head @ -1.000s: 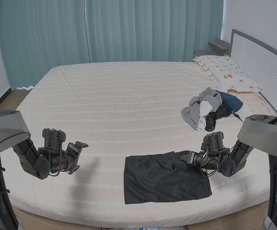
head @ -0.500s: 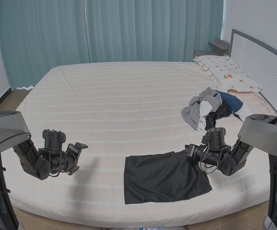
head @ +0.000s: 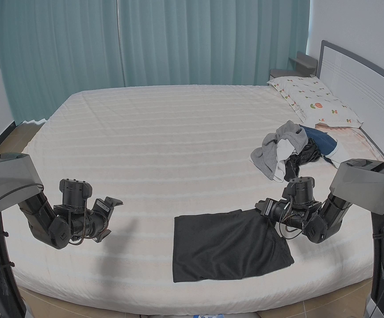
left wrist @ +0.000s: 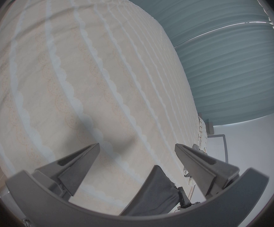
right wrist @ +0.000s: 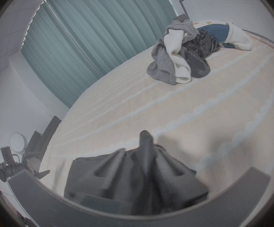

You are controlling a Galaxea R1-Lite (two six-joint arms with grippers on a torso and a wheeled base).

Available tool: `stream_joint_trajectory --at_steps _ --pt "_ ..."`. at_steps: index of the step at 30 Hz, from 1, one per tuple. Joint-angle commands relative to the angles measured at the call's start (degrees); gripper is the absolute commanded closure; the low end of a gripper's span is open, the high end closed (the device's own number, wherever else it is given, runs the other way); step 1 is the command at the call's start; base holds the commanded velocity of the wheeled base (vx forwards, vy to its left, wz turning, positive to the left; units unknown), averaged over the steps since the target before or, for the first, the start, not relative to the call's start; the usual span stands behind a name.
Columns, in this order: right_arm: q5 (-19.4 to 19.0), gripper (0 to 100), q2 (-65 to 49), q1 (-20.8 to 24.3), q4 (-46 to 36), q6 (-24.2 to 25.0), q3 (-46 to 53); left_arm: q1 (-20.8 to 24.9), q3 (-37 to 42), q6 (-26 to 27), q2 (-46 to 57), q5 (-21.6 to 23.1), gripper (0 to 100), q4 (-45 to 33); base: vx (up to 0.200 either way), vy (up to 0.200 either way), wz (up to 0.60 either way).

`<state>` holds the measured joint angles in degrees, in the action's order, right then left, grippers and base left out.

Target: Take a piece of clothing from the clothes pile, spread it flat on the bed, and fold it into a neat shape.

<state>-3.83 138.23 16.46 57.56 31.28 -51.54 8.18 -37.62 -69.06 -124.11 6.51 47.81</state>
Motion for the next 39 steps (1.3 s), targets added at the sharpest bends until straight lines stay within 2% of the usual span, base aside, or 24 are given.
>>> stream_joint_trajectory --at_steps 1,6,8,9,13,14,15,25,31,32,39 --pt "-1.27 0 -0.94 -0.37 0.18 1.5 0.83 -0.01 0.0 -0.02 -0.08 -0.01 0 0.0 0.0 0.0 0.0" --pt "-2.94 0 -2.7 -3.19 -0.17 3.26 2.15 -0.01 0.0 -0.02 -0.08 -0.01 0 0.0 0.0 0.0 0.0" --pt "-5.93 0 -2.97 -4.94 -0.08 4.23 3.55 -0.01 0.0 -0.02 -0.08 -0.01 0 0.0 0.0 0.0 0.0" --pt "-5.93 0 -2.97 -4.94 -0.08 4.23 3.55 -0.01 0.0 -0.02 -0.08 -0.01 0 0.0 0.0 0.0 0.0" --pt "-15.6 0 -4.55 -8.9 0.0 3.44 7.86 -0.01 0.0 -0.02 -0.08 -0.01 0 0.0 0.0 0.0 0.0" --pt "-16.83 0 -4.55 -9.16 0.09 3.26 8.39 -0.01 0.0 -0.02 -0.08 -0.01 0 0.0 0.0 0.0 0.0" --pt "-20.87 0 -4.72 -9.95 0.18 1.59 9.79 -0.01 0.0 -0.02 -0.08 -0.01 0 0.0 0.0 0.0 0.0" --pt "-21.48 0 -2.88 -8.46 -0.35 -2.89 11.55 -0.01 0.0 -0.02 -0.08 -0.01 0 0.0 0.0 0.0 0.0" --pt "-21.57 0 -2.09 -8.46 -0.52 -3.07 11.73 -0.01 0.0 -0.02 -0.08 -0.01 0 0.0 0.0 0.0 0.0" --pt "-21.57 100 -2.09 -8.46 -0.52 -3.07 11.73 -0.01 0.0 -0.02 -0.08 -0.01 0 0.0 0.0 0.0 0.0" --pt "-21.57 100 -3.76 -8.99 -1.93 -3.07 12.96 -0.01 0.0 -0.02 -0.08 -0.01 0 0.0 0.0 0.0 0.0"
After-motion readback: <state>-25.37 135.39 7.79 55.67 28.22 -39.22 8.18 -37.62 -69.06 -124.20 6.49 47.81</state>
